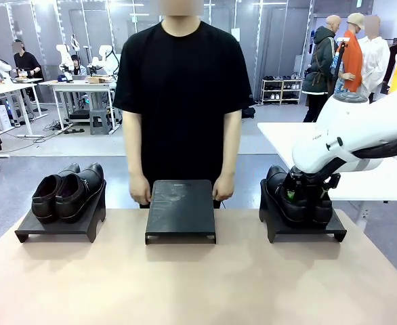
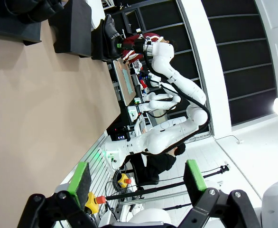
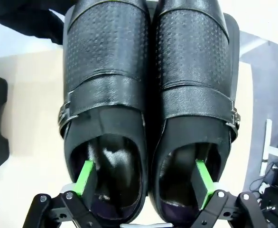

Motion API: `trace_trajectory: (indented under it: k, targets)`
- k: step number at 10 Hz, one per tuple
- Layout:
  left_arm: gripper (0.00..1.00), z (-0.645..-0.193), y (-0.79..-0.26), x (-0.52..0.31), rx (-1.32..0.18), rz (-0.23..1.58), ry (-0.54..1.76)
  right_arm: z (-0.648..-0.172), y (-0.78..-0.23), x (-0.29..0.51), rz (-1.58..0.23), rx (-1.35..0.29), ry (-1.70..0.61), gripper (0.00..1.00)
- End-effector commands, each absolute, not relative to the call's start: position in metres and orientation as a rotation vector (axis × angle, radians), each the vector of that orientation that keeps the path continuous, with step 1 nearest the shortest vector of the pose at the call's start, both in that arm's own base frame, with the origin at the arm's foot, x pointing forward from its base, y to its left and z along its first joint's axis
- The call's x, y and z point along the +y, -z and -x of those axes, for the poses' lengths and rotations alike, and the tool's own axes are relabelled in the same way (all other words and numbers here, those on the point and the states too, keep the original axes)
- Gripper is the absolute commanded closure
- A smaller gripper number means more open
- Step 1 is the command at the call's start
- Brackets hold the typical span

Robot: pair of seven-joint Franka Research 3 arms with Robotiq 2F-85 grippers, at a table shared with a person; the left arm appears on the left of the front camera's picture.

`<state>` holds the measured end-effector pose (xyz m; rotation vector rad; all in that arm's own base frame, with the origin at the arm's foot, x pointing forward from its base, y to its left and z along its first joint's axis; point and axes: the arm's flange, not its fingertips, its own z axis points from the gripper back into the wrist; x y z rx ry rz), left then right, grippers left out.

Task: Place the shoes on the stand as instructed by the person.
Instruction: Pick up another pair of Shoes and place it on the Shoes Stand indicated by the person.

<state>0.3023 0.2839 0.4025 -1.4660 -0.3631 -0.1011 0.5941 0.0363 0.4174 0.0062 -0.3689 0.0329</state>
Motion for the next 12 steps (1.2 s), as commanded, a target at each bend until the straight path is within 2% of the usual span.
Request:
trace_trajectory:
  k: [1,4,9,12]
  targets:
    - [0.0,-0.299,-0.402,0.282,-0.362,1.446,0.099,-0.549,-0.448,0.034,-0.057,-0.351,-0.058,0.0]
    - [0.0,-0.299,-0.402,0.282,-0.362,1.446,0.099,-0.485,-0.478,0.029,-0.18,-0.275,-0.081,0.0]
    - [0.0,-0.299,-0.402,0.282,-0.362,1.446,0.099,-0.375,-0.497,-0.042,-0.709,-0.2,-0.197,0.0]
    - [0.0,-0.299,-0.402,0.282,-0.362,1.446,0.099,-0.298,-0.465,-0.096,-0.983,-0.235,-0.277,0.0]
